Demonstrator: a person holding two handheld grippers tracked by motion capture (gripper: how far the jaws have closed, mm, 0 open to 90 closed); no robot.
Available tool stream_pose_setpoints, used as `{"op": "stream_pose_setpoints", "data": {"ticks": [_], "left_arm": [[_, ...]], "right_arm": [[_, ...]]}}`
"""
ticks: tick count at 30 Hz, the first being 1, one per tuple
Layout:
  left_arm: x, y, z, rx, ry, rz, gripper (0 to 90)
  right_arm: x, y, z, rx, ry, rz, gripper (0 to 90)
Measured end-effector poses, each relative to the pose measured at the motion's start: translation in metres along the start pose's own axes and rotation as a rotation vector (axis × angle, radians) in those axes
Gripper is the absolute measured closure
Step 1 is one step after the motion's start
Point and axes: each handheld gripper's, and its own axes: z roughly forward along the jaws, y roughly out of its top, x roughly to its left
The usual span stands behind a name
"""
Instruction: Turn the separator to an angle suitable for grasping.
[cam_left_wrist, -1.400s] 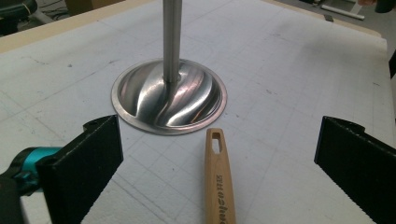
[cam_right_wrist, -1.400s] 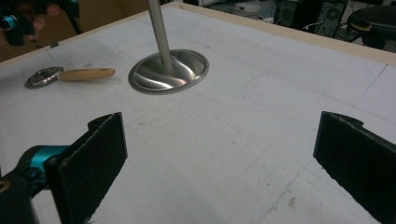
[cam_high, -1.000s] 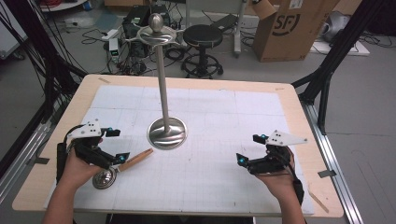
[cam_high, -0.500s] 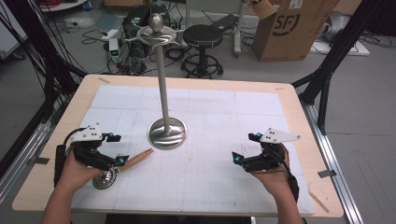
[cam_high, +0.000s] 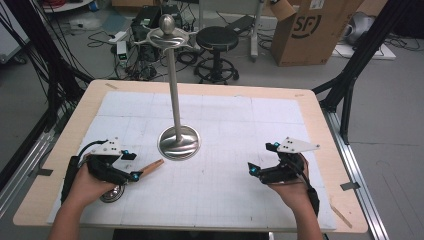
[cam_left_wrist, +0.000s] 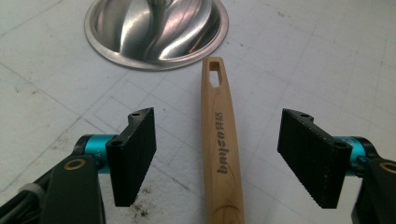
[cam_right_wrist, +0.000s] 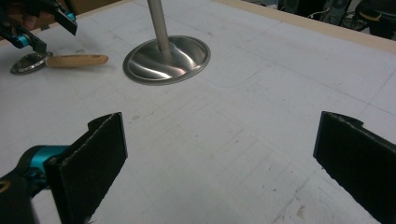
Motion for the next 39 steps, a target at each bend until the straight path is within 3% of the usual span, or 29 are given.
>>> {"op": "stream_pose_setpoints", "data": {"ticks": [11,15,21,32,39], "left_arm": [[-0.002,-0.002,0.013,0.099,0.003,0.011,37.8],[-0.004,-0.002,0.016,0.115,-0.003,0.016,42.5],[-0.005,-0.002,0.021,0.145,0.026,0.026,47.3],[-0.007,-0.002,0.026,0.175,0.024,0.026,55.3],[-0.012,0.003,0.028,0.2,0.029,0.07,66.5]], "right_arm": [[0.0,-0.001,0.003,0.02,-0.005,-0.009,1.7],[0.0,-0.001,0.003,0.021,-0.006,-0.011,1.7],[0.001,-0.002,0.005,0.029,-0.003,-0.012,1.7],[0.001,-0.003,0.007,0.035,-0.002,-0.009,1.7],[0.001,-0.004,0.007,0.037,-0.005,-0.01,1.7]]}}
